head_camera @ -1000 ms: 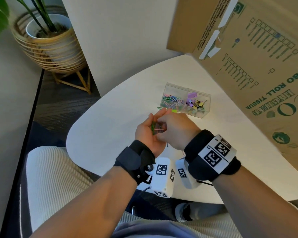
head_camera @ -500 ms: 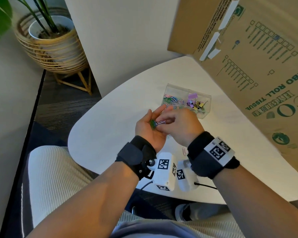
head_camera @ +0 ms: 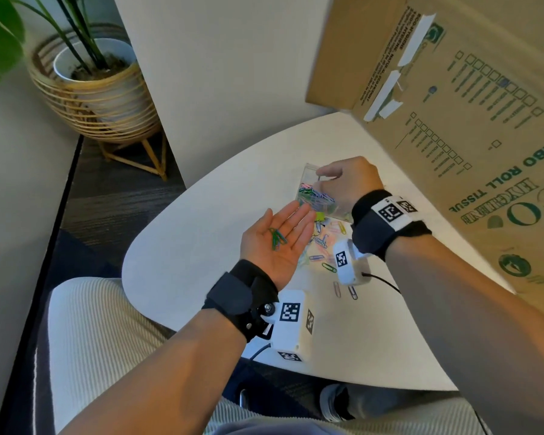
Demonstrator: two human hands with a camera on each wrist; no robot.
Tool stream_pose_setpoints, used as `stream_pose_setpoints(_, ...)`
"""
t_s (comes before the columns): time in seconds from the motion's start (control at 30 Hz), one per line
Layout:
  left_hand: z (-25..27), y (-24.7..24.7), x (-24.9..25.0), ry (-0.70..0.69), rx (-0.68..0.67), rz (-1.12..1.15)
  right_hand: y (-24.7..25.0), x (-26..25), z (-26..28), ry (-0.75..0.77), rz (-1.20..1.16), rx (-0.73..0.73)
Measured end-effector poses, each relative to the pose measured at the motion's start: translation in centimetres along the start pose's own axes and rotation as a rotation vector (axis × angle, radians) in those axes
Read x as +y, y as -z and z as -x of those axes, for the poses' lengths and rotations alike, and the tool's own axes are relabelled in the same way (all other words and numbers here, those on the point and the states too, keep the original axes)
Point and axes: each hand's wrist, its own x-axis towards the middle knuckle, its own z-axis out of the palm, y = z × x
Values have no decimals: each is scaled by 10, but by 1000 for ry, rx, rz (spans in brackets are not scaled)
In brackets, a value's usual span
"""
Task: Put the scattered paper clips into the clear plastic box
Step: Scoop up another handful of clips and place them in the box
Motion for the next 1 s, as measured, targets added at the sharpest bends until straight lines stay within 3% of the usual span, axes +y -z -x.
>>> stream_pose_setpoints(0.13, -2, 3, 3, -36, -13, 10, -5, -18, 36, 225, 30, -19)
stream_pose_setpoints(0.23, -6, 2, 1, -60, -14, 11, -16, -23, 66, 269, 94, -277)
stream_pose_setpoints(0.3, -9, 1, -3, -40, -15, 29, -24, -20, 72, 286, 231, -349)
stream_pose_setpoints(0.5, -10, 1, -13, -21, -60, 73, -34, -20, 72, 340, 344, -377)
stream_pose_setpoints(0.7, -16, 4, -13, -29, -88, 16, -21, -20, 69, 312, 191, -338)
stream_pose_setpoints(0.83, -12, 0, -14, -27, -62, 29, -27, -20, 80, 392, 256, -348)
stream_pose_setpoints(1.0, -13, 4, -21, 14, -68, 74, -35, -14, 80, 356, 283, -311)
